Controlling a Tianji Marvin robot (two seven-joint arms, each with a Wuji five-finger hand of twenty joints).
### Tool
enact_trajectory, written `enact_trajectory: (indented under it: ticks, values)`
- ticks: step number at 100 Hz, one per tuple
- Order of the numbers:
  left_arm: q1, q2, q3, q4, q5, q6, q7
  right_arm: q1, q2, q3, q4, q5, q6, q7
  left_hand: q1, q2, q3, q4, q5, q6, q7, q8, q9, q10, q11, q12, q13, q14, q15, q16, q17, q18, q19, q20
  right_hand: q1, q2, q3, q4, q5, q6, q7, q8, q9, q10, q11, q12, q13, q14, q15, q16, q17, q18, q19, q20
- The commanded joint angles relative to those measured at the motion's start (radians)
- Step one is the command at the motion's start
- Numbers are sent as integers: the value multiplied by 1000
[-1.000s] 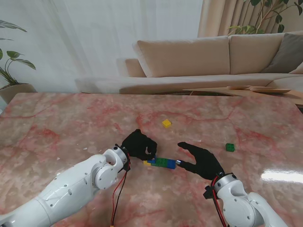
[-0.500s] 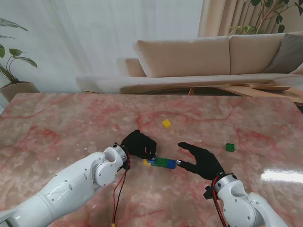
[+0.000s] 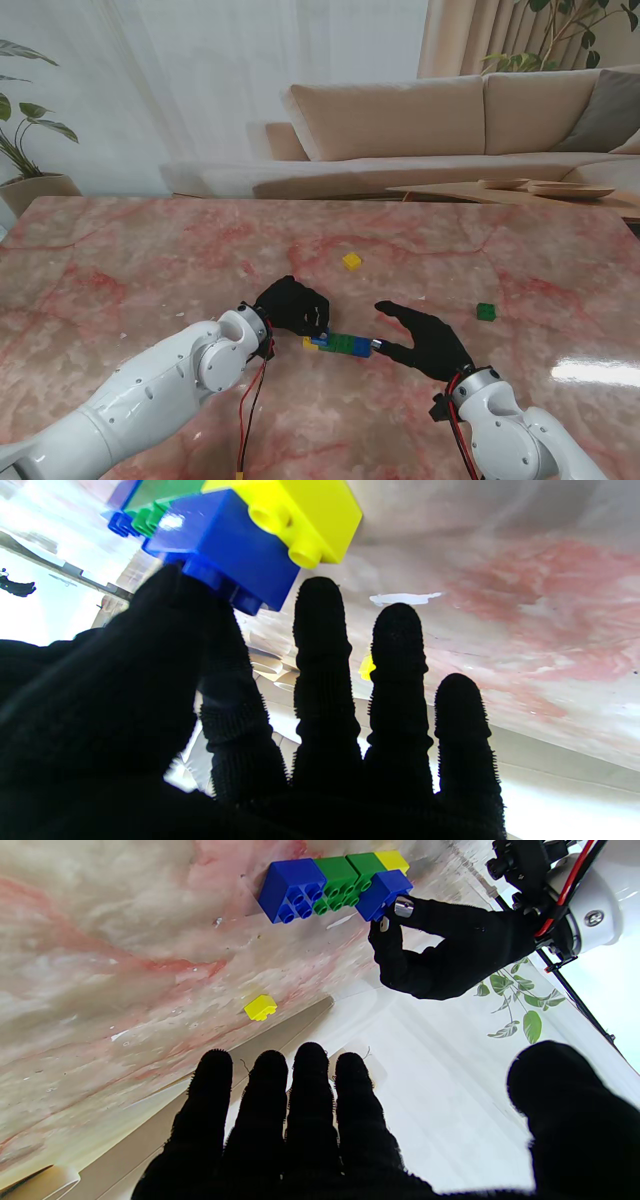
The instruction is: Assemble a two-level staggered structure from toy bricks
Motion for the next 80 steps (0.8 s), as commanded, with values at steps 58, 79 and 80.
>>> enact_trajectory:
  ticks: [58,79,80]
  values:
    - [38,24,58,88,24,-20,-57,-5,1,-4,-5,1,5,21,108,-70,-10,35,90,151,-15,-50,96,-51,-19,-42,21,-62,-29,-12,-8,-37,37,-8,19,-2,5,13,5,-18,-2,-9,-5,-15,5,14,-16,3,-1,-6,-7,-14,8,-1]
    - [62,13,31,75,18,-20,-13,-4,1,-4,-7,1,6,23,116,-68,2,38,84,158,-18,-52,80,-46,-18,-36,-4,-11,-29,-5,-19,-26,39,-5,20,-1,4,13,5,-20,-3,-9,-6,-15,4,14,-16,3,-1,-6,-7,-14,8,0]
    - [64,13,28,72,19,-19,-10,-4,1,-4,-7,0,6,23,115,-68,3,38,84,159,-18,-52,80,-45,-17,-35,-6,-10,-29,-5,-20,-25,39,-5,19,-1,4,13,5,-20,-3,-9,-6,-14,5,14,-16,2,-1,-6,-6,-15,8,0]
